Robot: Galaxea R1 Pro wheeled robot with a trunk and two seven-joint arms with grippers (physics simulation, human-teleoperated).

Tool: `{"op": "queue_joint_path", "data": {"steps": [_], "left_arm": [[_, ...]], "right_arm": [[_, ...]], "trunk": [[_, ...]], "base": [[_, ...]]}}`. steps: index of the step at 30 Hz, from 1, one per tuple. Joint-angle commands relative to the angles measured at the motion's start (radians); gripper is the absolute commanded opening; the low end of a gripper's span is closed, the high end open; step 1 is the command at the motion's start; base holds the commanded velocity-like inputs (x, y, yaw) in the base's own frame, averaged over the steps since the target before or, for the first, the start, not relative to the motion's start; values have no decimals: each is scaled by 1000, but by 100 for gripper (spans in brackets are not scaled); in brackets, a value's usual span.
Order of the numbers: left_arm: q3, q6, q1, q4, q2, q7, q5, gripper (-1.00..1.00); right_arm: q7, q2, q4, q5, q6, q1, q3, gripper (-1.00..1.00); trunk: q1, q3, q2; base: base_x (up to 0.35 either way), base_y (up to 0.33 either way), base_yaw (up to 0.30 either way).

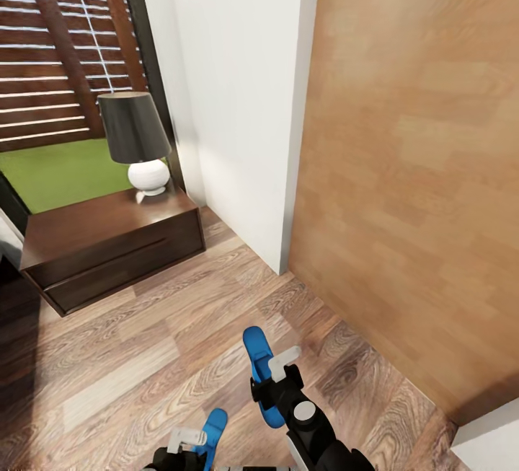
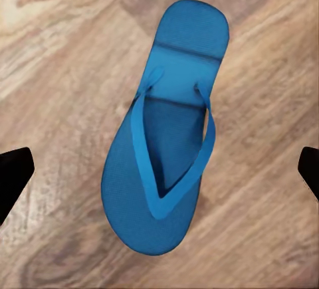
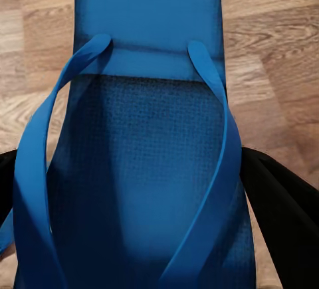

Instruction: In the bedroom, move the book from the bed onto either nightstand, and place the two sandals side by side next to the bed.

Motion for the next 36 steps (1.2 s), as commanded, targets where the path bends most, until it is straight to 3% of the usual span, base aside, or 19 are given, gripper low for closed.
{"op": "queue_joint_path", "data": {"steps": [1, 21, 36], "left_arm": [[-4, 2, -4, -14, 0, 7, 3, 100], [-12, 6, -34, -36, 8, 30, 0, 100], [-14, 1, -35, -38, 4, 31, 0, 100]], "right_arm": [[-5, -1, -1, 2, 6, -1, 2, -100], [-3, -1, 8, 2, 6, -1, 2, -100], [0, -2, -32, 4, 7, -1, 7, -100]], "trunk": [[0, -5, -1], [9, -82, -5], [9, -82, -5]], "base": [[0, 0, 0], [0, 0, 0], [0, 0, 0]]}}
